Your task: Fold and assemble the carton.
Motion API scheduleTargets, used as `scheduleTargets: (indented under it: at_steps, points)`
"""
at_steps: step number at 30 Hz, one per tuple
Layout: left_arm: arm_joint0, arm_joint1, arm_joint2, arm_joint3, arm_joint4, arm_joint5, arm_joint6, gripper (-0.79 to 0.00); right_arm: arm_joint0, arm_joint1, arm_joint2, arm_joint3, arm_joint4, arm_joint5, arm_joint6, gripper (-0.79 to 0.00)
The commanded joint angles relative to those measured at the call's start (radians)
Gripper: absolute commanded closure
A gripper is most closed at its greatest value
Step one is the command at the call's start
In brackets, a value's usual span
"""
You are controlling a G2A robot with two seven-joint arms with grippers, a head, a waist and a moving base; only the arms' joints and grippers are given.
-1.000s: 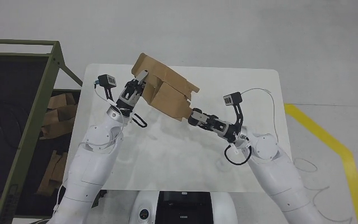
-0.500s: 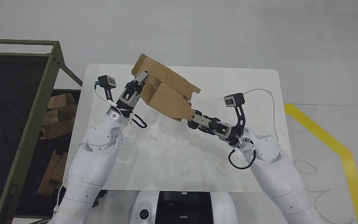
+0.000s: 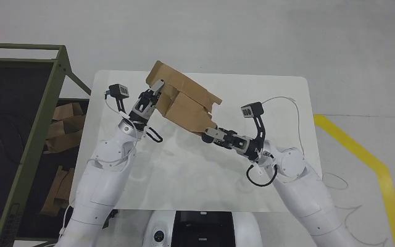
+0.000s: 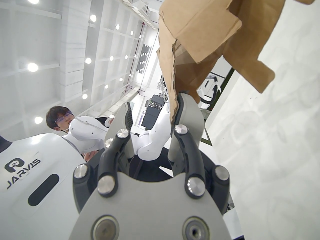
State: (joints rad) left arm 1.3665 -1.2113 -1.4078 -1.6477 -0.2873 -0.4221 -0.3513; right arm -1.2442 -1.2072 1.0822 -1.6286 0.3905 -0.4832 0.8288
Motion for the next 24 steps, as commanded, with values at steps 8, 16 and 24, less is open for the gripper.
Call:
scheduleTargets:
  at_steps: [8,16,24]
  points:
    - [-0.003,-0.003,0.006,0.002,0.013,-0.001,0.001,0.0,0.011,-0.004,-0.017,-0.003,-0.024,0.009,-0.026,-0.28]
    - [-0.008,-0.005,0.006,0.008,0.014,0.0,0.0,0.0,0.023,-0.007,-0.024,0.004,-0.026,0.007,-0.038,-0.225]
    - [-0.012,-0.007,0.007,0.014,0.007,-0.004,-0.007,0.0,0.028,-0.011,-0.03,0.009,-0.054,0.025,-0.086,-0.126]
